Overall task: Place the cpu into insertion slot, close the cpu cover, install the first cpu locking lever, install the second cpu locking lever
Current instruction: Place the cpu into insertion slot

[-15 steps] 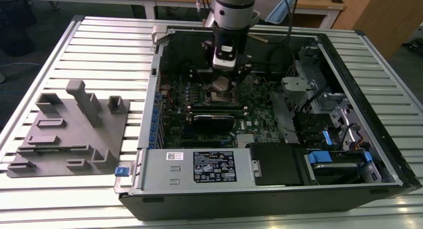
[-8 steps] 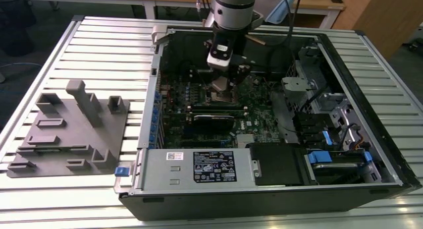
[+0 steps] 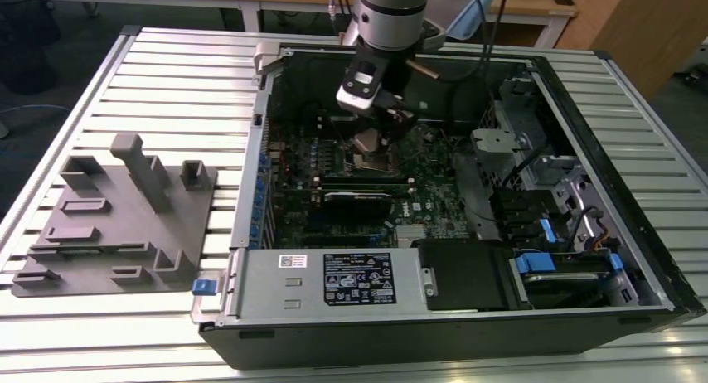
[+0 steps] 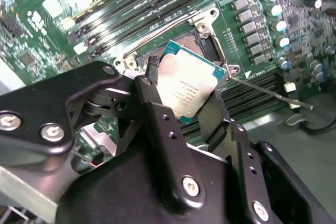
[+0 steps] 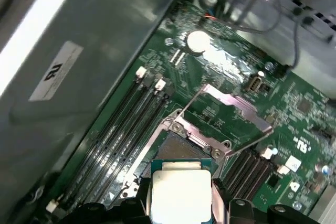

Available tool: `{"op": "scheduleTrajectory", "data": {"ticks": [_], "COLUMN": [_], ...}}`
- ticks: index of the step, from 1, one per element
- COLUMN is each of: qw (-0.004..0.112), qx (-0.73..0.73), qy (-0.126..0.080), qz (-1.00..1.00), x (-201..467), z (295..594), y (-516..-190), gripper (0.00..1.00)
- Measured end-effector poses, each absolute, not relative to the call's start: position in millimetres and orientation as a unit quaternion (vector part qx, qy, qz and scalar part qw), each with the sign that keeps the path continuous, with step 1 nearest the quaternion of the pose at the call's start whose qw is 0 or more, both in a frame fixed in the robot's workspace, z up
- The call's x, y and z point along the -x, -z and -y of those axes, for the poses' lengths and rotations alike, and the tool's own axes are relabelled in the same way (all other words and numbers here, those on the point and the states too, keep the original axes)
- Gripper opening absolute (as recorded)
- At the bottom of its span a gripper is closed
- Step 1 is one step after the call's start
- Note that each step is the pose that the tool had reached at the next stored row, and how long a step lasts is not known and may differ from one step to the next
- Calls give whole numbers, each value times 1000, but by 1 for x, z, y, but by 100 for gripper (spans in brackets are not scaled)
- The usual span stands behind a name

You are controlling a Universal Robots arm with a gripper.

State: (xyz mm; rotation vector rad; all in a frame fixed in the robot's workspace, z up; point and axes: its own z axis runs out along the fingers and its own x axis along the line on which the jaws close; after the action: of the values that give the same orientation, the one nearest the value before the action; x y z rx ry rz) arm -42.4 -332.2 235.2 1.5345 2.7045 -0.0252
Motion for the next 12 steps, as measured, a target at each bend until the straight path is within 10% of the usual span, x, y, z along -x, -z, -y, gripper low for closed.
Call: {"op": "scheduleTrajectory", "data": {"ticks": [12], "qw": [15], "qx": [-585], "qy": [10], "qz": [-811], "x": [42], "z": [332], "y": [-234], "gripper": [54]}}
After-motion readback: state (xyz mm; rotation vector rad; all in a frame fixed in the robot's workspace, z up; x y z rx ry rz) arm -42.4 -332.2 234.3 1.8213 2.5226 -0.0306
